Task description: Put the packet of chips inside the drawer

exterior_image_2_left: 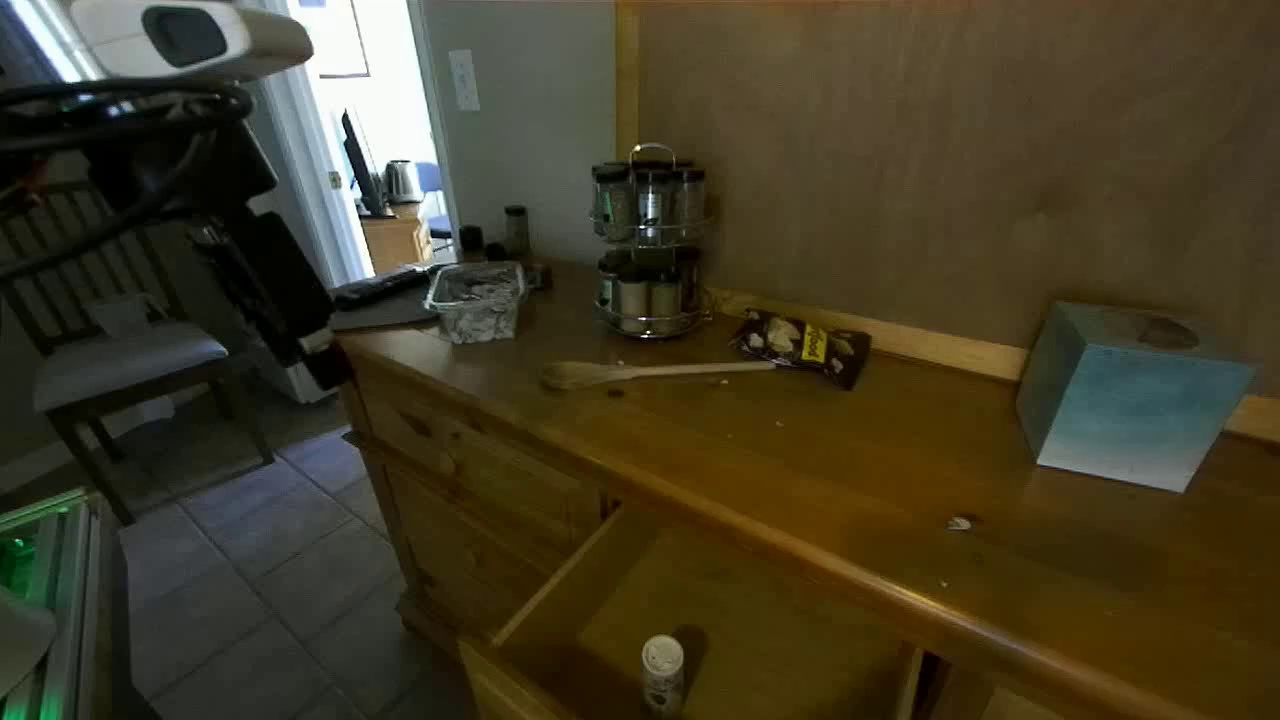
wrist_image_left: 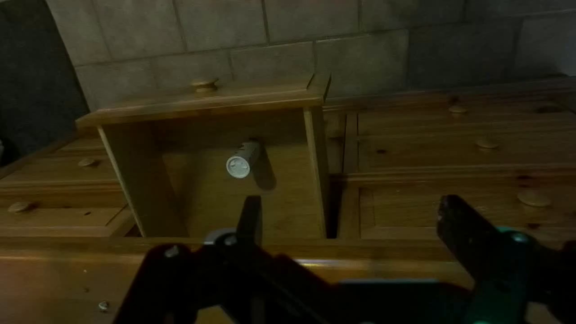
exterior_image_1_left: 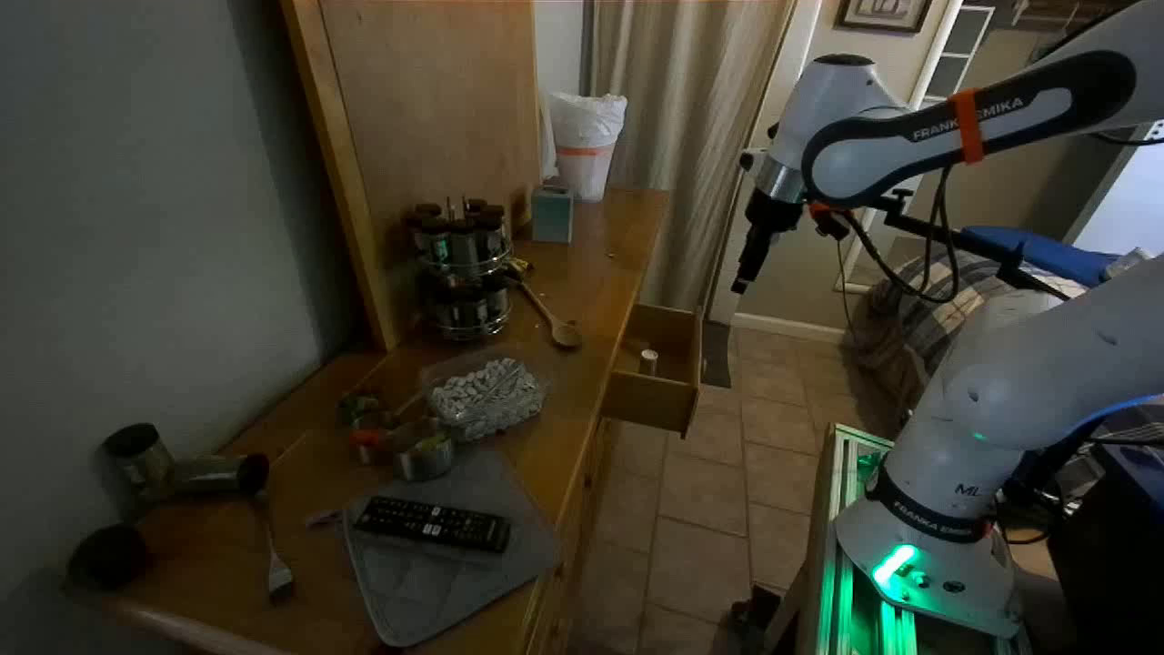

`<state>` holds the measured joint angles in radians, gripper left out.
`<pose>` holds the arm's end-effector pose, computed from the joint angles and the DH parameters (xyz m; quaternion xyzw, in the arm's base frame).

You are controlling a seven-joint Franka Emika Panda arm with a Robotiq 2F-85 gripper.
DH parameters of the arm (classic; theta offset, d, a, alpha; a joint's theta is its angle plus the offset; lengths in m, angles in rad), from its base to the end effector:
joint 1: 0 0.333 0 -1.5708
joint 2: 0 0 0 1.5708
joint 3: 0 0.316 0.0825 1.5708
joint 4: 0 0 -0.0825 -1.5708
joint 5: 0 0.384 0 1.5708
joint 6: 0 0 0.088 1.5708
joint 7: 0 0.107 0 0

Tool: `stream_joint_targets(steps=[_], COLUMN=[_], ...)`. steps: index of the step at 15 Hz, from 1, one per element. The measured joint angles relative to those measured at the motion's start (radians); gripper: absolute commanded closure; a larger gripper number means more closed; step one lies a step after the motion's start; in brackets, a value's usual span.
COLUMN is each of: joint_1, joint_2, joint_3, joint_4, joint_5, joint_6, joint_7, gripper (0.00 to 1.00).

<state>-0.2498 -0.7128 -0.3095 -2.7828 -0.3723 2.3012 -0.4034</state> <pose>0.2934 -0.1843 0.4203 0.9908 0.0564 0.0790 0.0945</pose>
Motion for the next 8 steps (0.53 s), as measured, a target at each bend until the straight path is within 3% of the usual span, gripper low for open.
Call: stream_joint_targets(steps=[8], joint_1=[0.001], joint_2=[0.008], joint_3=[0.0], joint_4=[0.0], joint_5=[0.001], joint_6=[0.002], joint_7=[0.008], gripper=[0.0])
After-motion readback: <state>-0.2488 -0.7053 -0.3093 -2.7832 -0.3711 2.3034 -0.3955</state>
